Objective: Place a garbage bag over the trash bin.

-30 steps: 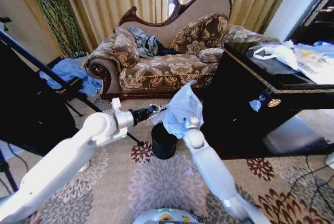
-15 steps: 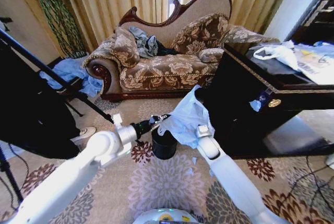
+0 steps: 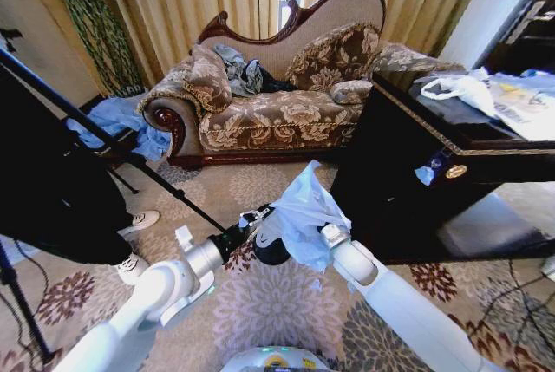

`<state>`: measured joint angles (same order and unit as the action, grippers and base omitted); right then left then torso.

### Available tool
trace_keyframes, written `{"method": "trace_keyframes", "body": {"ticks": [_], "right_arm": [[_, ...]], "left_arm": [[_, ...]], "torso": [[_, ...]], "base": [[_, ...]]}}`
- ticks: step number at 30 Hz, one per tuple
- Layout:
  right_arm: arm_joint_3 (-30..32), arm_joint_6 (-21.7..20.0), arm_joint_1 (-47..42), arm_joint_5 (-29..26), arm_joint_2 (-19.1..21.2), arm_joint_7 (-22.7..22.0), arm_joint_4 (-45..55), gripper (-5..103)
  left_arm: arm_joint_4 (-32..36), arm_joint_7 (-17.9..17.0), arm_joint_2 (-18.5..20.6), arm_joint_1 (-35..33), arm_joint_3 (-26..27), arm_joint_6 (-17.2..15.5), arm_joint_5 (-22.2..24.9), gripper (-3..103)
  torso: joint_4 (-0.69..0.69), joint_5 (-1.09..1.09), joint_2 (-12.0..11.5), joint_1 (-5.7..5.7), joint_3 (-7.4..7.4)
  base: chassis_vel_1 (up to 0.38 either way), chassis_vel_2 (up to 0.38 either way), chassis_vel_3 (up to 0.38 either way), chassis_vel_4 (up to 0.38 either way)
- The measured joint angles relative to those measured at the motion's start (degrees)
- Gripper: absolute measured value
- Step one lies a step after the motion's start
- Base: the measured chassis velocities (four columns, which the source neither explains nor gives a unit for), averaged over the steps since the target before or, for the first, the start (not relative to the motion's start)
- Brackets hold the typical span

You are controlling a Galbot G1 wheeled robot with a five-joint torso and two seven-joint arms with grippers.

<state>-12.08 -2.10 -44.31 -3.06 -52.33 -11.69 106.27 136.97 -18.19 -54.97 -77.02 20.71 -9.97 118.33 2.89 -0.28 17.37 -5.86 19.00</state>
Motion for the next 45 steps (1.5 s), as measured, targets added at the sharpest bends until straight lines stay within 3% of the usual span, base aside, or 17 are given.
{"method": "trace_keyframes", "body": {"ticks": [7, 12, 16, 20, 30, 45], "right_arm": [[-8.6, -3.2, 8.4, -1.3, 0.5, 1.8, -3.4, 0], [-17.0, -5.5, 14.6, -1.1, -1.8, 3.9, -8.3, 0], [-20.5, -6.2, 16.6, -0.5, -3.2, 5.7, -10.8, 0], [-25.4, -6.8, 20.5, 0.6, -7.0, 6.8, -15.6, 0], [-27.7, -5.8, 27.7, 6.5, -13.1, 9.5, -25.1, 0], [-25.8, -3.2, 31.0, 21.0, -14.2, 20.6, -29.5, 0]], "left_arm": [[-1.4, -0.1, -6.0, -2.9, 2.0, 0.7, 0.5, 0], [-6.6, 0.4, -11.4, -5.0, 3.3, -0.4, 2.0, 0], [-10.2, 1.4, -12.9, -5.6, 3.4, -0.8, 2.1, 0], [-14.8, 3.1, -14.7, -4.8, 3.5, -1.7, 3.0, 0], [-15.2, 2.6, -16.8, -4.4, 4.7, -2.1, 6.4, 0], [-10.6, 2.2, -17.6, -7.7, 5.1, -2.6, 7.9, 0]], "torso": [[0.00, 0.01, 0.0, 0.00, 0.00], [-0.02, -0.01, 0.0, -0.01, 0.01], [-0.01, 0.00, 0.0, -0.01, 0.01], [0.00, 0.00, 0.0, -0.01, 0.01], [-0.01, -0.01, 0.0, -0.01, 0.01], [-0.01, 0.00, 0.0, 0.00, 0.01]], "base": [[0.000, 0.000, 0.000, 0.000], [0.000, 0.000, 0.000, 0.000], [0.000, 0.000, 0.000, 0.000], [0.000, 0.000, 0.000, 0.000], [0.000, 0.000, 0.000, 0.000], [0.000, 0.000, 0.000, 0.000]]}}
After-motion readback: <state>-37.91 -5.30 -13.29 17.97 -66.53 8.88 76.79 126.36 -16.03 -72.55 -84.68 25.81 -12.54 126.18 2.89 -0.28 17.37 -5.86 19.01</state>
